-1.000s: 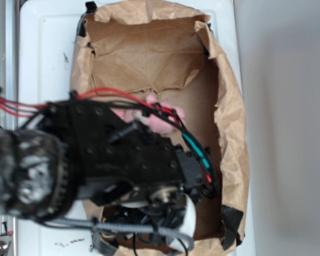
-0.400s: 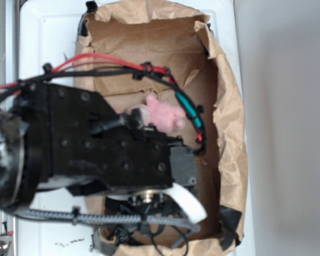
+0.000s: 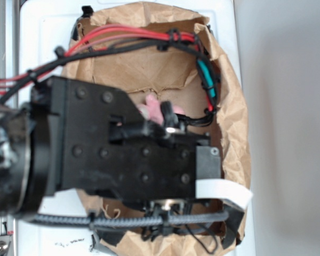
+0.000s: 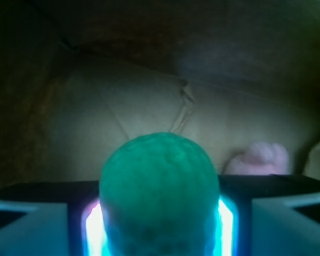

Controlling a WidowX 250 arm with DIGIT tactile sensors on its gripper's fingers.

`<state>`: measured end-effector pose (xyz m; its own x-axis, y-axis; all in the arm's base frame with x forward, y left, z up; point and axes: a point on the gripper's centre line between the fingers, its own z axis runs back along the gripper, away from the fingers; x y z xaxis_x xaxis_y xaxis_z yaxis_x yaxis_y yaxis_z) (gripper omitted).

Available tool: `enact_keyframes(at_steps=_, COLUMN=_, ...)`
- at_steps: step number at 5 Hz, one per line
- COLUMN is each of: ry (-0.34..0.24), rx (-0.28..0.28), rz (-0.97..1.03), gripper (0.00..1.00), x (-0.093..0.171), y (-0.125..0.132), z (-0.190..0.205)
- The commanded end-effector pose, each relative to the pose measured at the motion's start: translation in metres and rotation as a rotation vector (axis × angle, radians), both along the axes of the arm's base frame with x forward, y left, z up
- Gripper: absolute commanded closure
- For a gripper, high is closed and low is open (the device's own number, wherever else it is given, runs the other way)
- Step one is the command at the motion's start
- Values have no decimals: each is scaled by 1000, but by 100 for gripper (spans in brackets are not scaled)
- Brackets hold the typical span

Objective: Grab the green ball.

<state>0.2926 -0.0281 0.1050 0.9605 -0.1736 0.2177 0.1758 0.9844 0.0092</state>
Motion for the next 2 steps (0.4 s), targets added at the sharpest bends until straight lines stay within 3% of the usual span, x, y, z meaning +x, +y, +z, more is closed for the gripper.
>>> enact_keyframes(at_steps=1, ry=-39, rx=-28, rz=159, gripper=100, x=-4, y=14, z=35)
enact_keyframes(at_steps=2, ry=-38, rx=-41, rz=199, gripper=100, x=-6, y=22, z=47)
